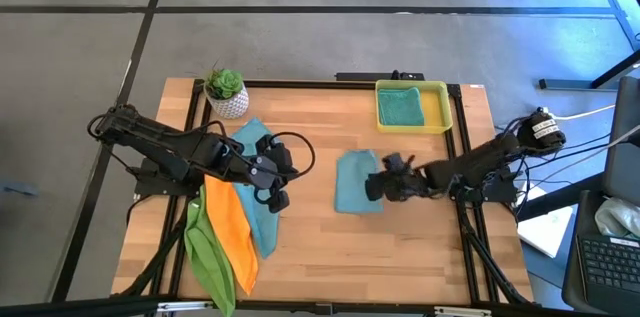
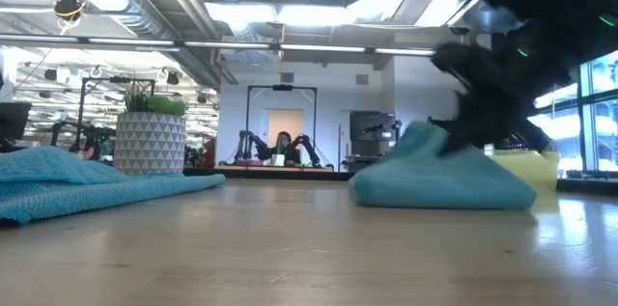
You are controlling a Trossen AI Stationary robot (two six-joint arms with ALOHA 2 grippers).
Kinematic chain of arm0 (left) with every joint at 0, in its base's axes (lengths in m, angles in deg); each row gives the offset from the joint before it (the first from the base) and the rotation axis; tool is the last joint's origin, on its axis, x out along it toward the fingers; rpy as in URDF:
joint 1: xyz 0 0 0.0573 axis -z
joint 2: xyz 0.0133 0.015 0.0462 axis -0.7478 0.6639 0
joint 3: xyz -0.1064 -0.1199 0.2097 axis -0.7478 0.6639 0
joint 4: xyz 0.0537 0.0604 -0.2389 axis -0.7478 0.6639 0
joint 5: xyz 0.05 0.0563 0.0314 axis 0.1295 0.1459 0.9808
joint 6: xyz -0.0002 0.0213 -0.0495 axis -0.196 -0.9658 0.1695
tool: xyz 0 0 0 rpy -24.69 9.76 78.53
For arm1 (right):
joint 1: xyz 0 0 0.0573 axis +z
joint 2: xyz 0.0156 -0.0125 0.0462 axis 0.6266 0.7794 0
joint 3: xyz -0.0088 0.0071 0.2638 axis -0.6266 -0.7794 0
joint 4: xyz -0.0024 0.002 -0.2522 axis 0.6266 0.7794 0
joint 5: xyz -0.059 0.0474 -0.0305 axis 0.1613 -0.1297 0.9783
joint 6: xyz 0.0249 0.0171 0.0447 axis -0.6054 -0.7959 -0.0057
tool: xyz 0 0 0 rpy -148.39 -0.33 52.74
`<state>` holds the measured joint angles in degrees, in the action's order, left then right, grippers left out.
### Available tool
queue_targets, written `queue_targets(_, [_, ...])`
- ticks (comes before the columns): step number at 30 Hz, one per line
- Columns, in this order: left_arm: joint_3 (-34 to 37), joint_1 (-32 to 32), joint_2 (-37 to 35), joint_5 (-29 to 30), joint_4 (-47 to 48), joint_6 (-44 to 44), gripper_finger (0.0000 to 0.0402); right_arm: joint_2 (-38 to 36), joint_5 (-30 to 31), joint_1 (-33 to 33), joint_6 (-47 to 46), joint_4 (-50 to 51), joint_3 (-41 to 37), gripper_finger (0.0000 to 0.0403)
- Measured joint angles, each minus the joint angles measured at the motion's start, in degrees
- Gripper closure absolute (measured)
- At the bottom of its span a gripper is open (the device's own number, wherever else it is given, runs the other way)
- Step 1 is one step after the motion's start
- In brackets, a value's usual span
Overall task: Fold microfiber towels
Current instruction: Put the folded blue microfiber towel into the bin
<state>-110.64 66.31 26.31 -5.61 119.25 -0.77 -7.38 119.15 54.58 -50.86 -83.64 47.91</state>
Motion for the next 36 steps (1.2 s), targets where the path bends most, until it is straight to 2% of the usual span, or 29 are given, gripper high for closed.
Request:
queue_targets(4, [0.0,0.0,0.0,0.6,0.0,-0.1,0.0365,-0.2,-8.2,-7.3,21.9,8.0,9.3,0.0397])
queue_targets(7, [0.0,0.0,0.0,0.8,0.0,-0.1,0.0365,0.1,-11.8,-14.1,34.0,16.1,16.1,0.0399])
queue_targets(13, [0.0,0.0,0.0,1.4,0.0,-0.2,0.0365,0.1,-16.8,-28.2,48.2,27.6,25.1,0.0399])
queue_targets(17, [0.0,0.3,0.0,1.5,0.0,-0.2,0.0365,0.1,-18.9,-36.3,55.6,30.8,28.5,0.0398])
queue_targets(24, [-0.1,1.5,0.0,2.4,0.0,-0.2,0.0365,0.0,-20.5,-47.8,64.7,32.2,30.6,0.0397])
queue_targets(36, [-0.1,1.8,0.0,2.5,0.0,0.3,0.0365,1.3,-21.5,-64.1,65.2,35.6,29.5,0.0395])
